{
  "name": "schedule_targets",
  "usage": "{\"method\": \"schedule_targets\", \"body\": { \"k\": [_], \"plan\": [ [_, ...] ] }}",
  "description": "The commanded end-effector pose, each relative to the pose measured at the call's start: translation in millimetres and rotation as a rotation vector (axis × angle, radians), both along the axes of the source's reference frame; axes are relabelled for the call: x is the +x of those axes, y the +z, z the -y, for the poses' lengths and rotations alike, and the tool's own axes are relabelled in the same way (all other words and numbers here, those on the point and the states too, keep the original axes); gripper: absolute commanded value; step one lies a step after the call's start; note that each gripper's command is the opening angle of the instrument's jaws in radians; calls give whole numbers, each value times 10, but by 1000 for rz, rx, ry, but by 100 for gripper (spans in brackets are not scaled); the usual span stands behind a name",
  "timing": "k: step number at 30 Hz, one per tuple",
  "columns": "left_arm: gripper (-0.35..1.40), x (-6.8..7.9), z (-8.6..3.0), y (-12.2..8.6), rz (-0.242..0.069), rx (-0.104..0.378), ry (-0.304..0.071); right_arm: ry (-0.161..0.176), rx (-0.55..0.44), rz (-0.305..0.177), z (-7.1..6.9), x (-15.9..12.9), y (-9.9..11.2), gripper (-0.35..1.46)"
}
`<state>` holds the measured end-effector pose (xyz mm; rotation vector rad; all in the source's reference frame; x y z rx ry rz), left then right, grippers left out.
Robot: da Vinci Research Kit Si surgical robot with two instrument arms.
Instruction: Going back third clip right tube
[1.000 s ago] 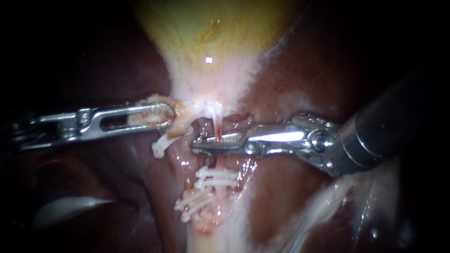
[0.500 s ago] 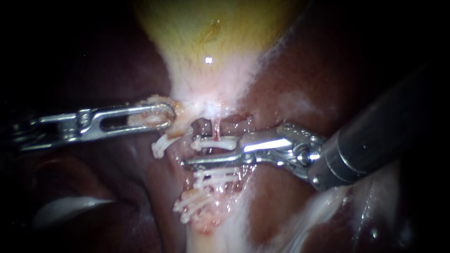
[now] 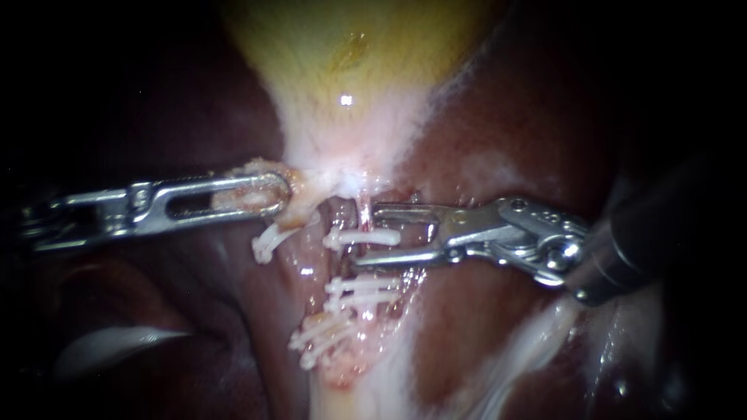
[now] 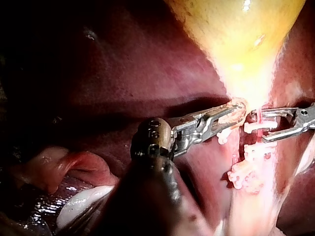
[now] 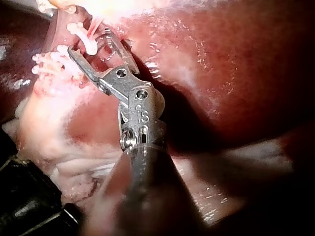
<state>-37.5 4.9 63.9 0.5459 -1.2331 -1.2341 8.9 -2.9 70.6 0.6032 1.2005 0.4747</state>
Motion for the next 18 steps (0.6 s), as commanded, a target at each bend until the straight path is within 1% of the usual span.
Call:
{"method": "schedule_targets", "body": {
  "k": [1, 3, 5, 10, 14, 18],
  "plan": [
    [-35, 0, 0, 0, 0, 0, 1, -16, -15, 5, -1, -4, -2, 50],
    [-35, 1, 1, 0, 0, 0, 1, -42, -58, 3, 0, -14, -6, 50],
    [-35, 2, 1, 0, 0, 0, 1, -55, -101, -5, -2, -24, -12, 50],
    [-35, 2, 1, 0, 0, 0, 1, -88, -182, -27, -11, -49, -37, 50],
    [-35, 2, 1, 1, 0, 0, 2, -101, -230, -34, -18, -60, -55, 50],
    [-35, 2, 0, 2, 0, 0, 2, -108, -254, -37, -22, -70, -64, 50]
  ]
}}
